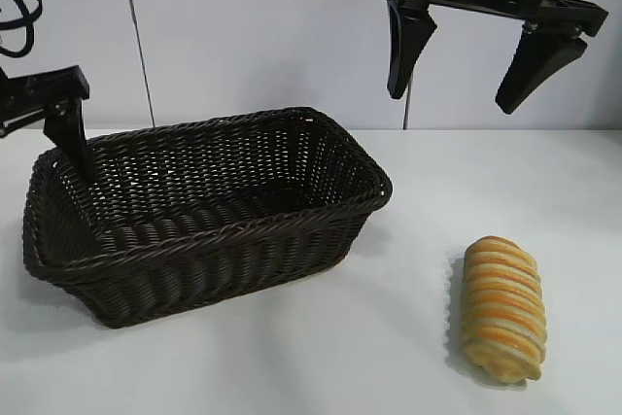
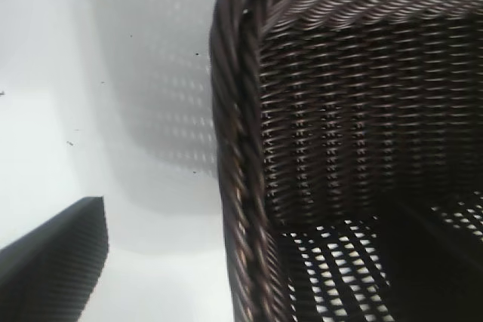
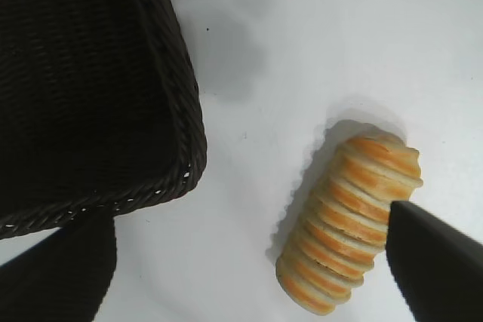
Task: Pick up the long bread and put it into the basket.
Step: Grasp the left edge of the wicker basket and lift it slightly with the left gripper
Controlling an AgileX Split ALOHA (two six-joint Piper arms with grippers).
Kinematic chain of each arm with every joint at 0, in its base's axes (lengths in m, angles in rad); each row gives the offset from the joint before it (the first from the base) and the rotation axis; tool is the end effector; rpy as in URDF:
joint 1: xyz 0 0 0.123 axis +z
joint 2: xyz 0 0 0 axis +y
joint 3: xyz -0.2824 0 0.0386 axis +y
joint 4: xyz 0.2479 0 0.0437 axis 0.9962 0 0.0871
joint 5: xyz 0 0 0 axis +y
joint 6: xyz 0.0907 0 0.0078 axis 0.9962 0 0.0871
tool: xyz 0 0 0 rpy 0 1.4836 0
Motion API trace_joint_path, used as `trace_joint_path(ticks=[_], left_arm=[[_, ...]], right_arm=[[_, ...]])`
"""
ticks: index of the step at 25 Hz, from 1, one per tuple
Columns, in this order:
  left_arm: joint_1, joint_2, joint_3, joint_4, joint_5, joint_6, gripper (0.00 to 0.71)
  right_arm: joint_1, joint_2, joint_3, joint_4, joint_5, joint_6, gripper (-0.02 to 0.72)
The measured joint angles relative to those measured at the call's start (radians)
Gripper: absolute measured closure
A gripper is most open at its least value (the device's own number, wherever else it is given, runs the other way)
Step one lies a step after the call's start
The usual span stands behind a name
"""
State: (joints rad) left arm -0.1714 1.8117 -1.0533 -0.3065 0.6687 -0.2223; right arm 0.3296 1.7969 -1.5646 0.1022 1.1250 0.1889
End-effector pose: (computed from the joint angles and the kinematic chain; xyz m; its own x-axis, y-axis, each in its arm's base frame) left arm 0.3294 -0.0743 0.1627 -0.9482 -0.2835 -0.1432 -0.2372 0.9318 -0.2746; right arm 0.3560 0.1306 0.2885 -0.9592 -0.0850 -0.2698 -0.1302 0.9794 0.1544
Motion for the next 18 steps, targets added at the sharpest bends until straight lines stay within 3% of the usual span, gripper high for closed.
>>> trace_joint_path(ticks=[10,12,14,18], left_arm=[[0.000,0.077,0.000,-0.041,-0.057,0.023,0.024],[0.000,0.089,0.000,-0.046,-0.064,0.023,0.051],[0.000,0.093,0.000,-0.048,-0.065,0.023,0.133],[-0.001,0.094,0.000,-0.056,-0.070,0.023,0.427]], right_arm=[[0.000,0.000,0.000,0.002,-0.021,-0.001,0.008],[0.000,0.000,0.000,0.003,-0.023,-0.001,0.008],[0.000,0.000,0.000,0.003,-0.024,-0.001,0.008],[0.000,0.000,0.000,0.003,-0.024,-0.001,0.008]])
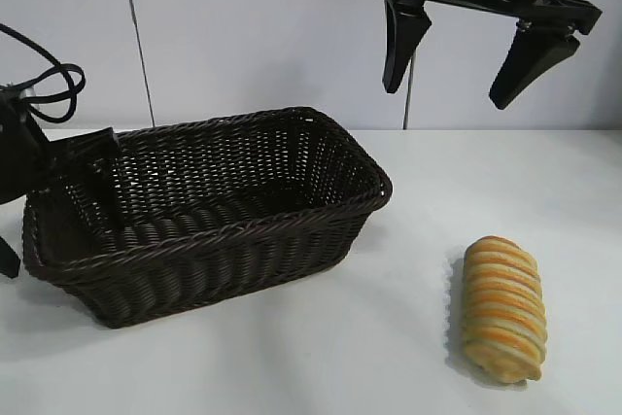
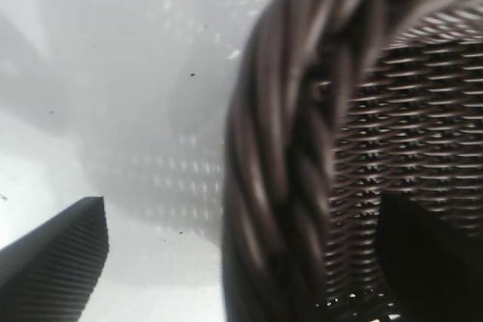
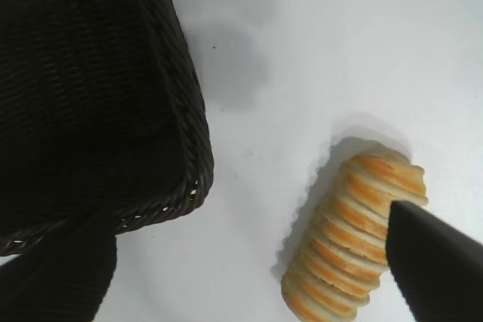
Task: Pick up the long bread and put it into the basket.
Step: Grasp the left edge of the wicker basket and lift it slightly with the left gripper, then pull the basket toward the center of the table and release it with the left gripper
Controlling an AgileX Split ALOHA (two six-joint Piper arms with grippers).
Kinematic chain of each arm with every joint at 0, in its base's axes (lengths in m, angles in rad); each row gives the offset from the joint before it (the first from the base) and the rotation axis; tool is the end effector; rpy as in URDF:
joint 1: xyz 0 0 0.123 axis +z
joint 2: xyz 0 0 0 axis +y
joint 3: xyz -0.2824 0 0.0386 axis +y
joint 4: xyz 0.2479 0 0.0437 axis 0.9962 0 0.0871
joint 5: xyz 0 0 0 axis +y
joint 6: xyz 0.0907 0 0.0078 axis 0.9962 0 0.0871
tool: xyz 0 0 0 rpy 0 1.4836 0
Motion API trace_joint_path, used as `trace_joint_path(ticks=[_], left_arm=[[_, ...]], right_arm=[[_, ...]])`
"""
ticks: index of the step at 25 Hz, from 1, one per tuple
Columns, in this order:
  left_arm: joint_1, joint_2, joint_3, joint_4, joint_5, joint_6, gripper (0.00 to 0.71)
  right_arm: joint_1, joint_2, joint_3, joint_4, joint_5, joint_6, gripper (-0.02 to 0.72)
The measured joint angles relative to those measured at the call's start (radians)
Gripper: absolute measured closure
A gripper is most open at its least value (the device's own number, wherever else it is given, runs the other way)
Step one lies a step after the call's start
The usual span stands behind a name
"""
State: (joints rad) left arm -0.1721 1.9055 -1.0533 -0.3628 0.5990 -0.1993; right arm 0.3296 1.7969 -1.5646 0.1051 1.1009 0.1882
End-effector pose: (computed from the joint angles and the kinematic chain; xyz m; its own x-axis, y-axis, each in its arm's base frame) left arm 0.3380 -0.0773 0.1325 -0.9422 -0.3157 -0.1126 -0.2740 0.9189 -0.2839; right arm 0.3579 0.1315 0.2891 -0.9532 -0.0801 -0.2916 -0.1315 0.9781 0.1612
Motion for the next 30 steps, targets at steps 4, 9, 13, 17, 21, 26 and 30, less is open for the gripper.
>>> trace_joint_path(ticks=[4,9,13,17,21,26,30], left_arm=[[-0.002,-0.001,0.000,-0.004,-0.001,0.000,0.609],[-0.002,0.000,-0.036,0.000,0.049,0.000,0.610],[-0.002,0.000,-0.139,0.022,0.147,0.040,0.610],[-0.003,0.007,-0.260,0.031,0.255,0.116,0.610],[-0.003,0.008,-0.352,0.028,0.328,0.215,0.610],[-0.003,0.017,-0.380,-0.011,0.341,0.321,0.610],[-0.006,0.062,-0.380,-0.022,0.342,0.349,0.610]], right_arm=[[0.000,0.000,0.000,0.001,0.000,0.000,0.008],[0.000,0.000,0.000,0.000,-0.002,0.000,0.008],[0.000,0.000,0.000,0.000,-0.002,0.000,0.008],[0.000,0.000,0.000,0.001,-0.002,0.000,0.008],[0.000,0.000,0.000,0.001,-0.002,0.000,0.008],[0.000,0.000,0.000,0.004,-0.002,0.000,0.008],[0.000,0.000,0.000,0.007,-0.002,0.000,0.008]])
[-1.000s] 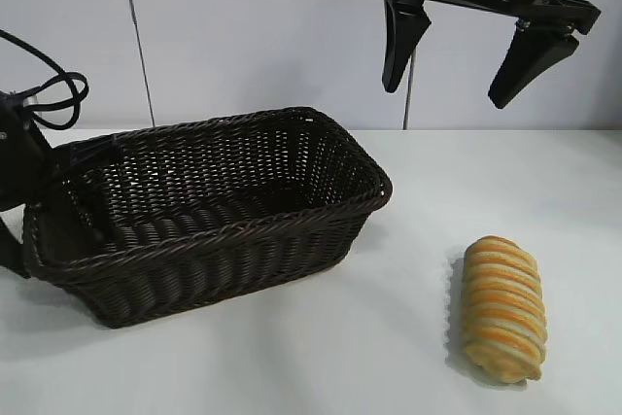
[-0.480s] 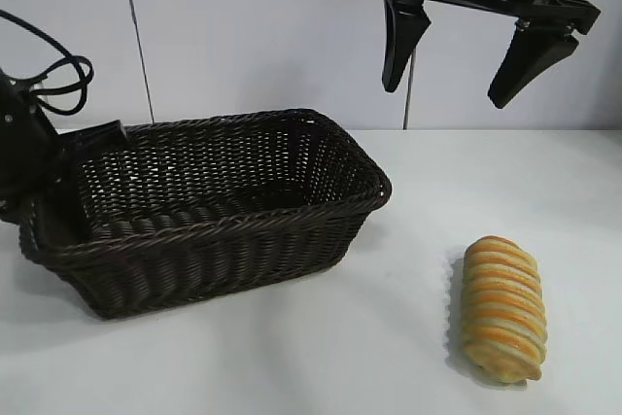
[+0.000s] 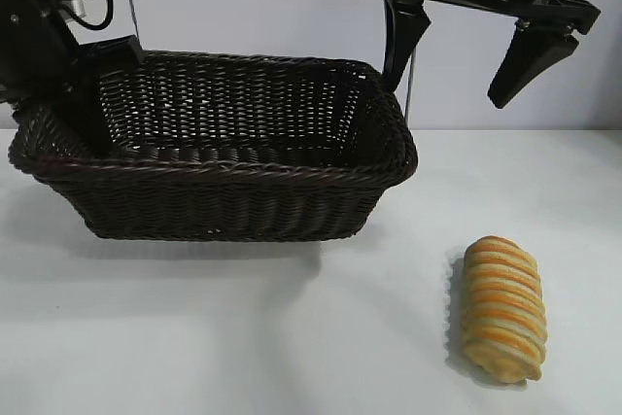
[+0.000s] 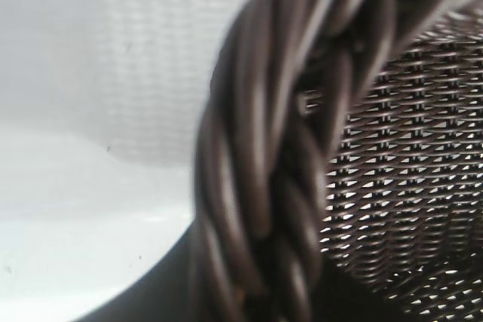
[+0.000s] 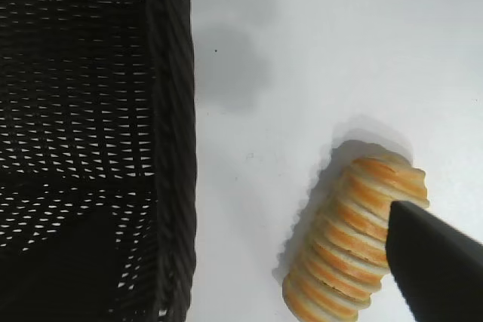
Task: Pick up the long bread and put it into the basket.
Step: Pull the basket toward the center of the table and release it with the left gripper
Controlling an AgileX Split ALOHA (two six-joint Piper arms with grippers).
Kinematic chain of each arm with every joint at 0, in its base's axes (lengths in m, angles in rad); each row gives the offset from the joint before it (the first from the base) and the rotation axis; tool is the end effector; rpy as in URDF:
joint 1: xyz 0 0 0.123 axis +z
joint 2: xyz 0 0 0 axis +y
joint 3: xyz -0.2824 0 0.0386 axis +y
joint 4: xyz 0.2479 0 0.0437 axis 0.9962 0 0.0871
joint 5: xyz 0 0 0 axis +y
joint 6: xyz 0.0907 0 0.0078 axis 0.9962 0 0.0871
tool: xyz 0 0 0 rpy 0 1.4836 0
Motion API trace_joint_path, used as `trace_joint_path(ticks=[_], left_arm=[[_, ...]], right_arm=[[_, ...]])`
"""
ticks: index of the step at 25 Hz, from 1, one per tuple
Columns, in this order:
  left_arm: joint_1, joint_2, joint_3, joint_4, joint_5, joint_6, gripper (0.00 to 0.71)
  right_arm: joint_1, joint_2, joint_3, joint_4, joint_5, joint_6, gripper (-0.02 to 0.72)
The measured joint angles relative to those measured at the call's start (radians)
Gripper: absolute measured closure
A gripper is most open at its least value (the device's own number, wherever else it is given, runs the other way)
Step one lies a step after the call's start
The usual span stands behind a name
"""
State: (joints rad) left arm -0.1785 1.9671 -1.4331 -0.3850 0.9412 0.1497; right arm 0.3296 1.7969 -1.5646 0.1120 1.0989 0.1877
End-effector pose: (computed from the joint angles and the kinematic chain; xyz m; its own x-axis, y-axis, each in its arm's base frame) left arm 0.3877 -0.0981 0.1954 -0.9769 0.0945 -0.1918 0.1523 0.9373 -0.3136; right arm 0.3579 0.1320 0.2893 -0.9533 -0.0774 -0.2920 -0.1308 0.9771 0.1680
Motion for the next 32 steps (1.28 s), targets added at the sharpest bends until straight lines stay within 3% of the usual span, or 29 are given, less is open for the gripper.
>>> trace_joint_path(ticks=[16,18,21,23,27,32], left_arm=[[-0.023,0.145,-0.002,-0.073,-0.061,0.006,0.597],[-0.023,0.145,-0.002,-0.084,-0.056,0.006,0.500],[-0.023,0.143,-0.005,-0.097,-0.049,0.006,0.224],[-0.023,0.139,-0.005,-0.099,-0.047,0.006,0.102],[-0.011,0.093,-0.005,-0.085,-0.032,0.001,0.030],[0.066,-0.041,-0.005,-0.016,-0.002,-0.030,0.018]], right_arm=[[0.000,0.000,0.000,0.009,0.001,-0.001,0.006],[0.000,0.000,0.000,0.009,0.001,-0.001,0.006],[0.000,0.000,0.000,0.010,0.000,-0.001,0.006],[0.000,0.000,0.000,0.011,0.000,-0.001,0.006],[0.000,0.000,0.000,0.011,0.000,-0.001,0.006],[0.000,0.000,0.000,0.012,0.000,-0.001,0.006]])
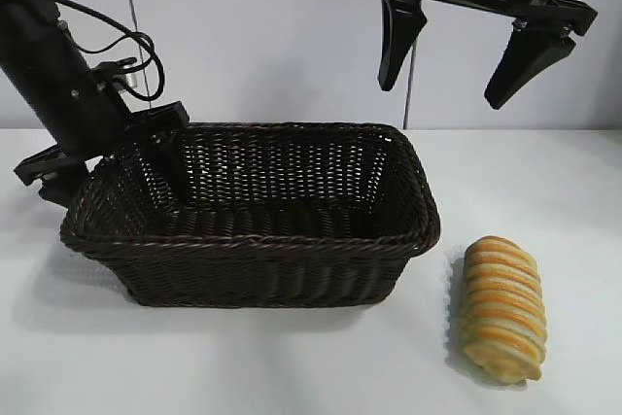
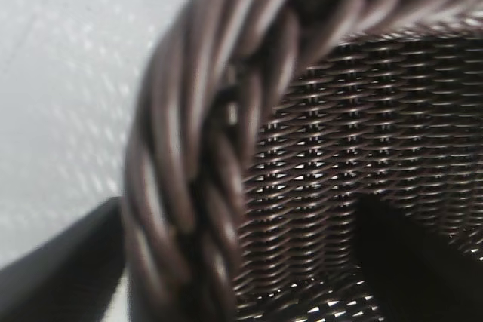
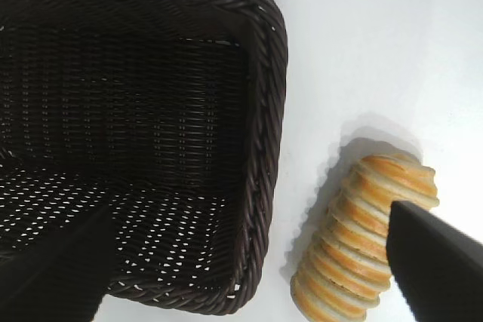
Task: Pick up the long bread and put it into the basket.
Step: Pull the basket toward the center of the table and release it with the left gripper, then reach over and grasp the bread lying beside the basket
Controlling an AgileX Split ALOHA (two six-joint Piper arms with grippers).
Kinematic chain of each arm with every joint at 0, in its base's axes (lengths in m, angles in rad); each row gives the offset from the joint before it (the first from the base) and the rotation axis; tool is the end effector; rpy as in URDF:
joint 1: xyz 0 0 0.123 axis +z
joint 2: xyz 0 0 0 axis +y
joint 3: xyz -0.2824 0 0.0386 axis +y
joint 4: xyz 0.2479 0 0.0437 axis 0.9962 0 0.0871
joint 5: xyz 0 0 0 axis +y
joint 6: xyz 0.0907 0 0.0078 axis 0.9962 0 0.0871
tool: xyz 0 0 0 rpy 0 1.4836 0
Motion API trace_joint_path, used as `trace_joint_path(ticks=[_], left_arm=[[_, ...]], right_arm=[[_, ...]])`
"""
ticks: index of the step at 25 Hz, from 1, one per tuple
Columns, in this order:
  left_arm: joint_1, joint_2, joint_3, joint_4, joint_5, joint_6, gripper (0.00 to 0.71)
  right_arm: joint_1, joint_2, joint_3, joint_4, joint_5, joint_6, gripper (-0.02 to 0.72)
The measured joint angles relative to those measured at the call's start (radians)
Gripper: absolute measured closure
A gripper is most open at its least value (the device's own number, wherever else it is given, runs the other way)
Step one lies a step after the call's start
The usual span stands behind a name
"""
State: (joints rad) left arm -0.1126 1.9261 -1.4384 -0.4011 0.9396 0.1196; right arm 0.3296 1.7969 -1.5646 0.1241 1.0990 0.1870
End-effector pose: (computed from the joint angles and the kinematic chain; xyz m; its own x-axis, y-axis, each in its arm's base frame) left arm 0.3911 -0.0731 0.2135 -0.9738 -0.0095 -0.2271 0.0689 0.9398 -0.3348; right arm 0.3576 0.1330 0.2894 -0.9545 -0.0731 -0.2891 -0.1290 0.9753 0.1794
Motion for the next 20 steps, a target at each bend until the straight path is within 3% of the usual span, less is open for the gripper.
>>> trace_joint_path(ticks=[9,17,20], left_arm=[[0.222,-0.183,0.000,0.171,0.069,-0.055,0.016],[0.479,-0.279,0.000,0.226,0.112,-0.084,0.016],[0.512,-0.345,0.000,0.258,0.121,-0.066,0.016]], right_arm=[[0.000,0.000,0.000,0.000,0.000,0.000,0.006],[0.000,0.000,0.000,0.001,0.000,-0.011,0.006],[0.000,0.000,0.000,0.002,0.000,-0.022,0.006]])
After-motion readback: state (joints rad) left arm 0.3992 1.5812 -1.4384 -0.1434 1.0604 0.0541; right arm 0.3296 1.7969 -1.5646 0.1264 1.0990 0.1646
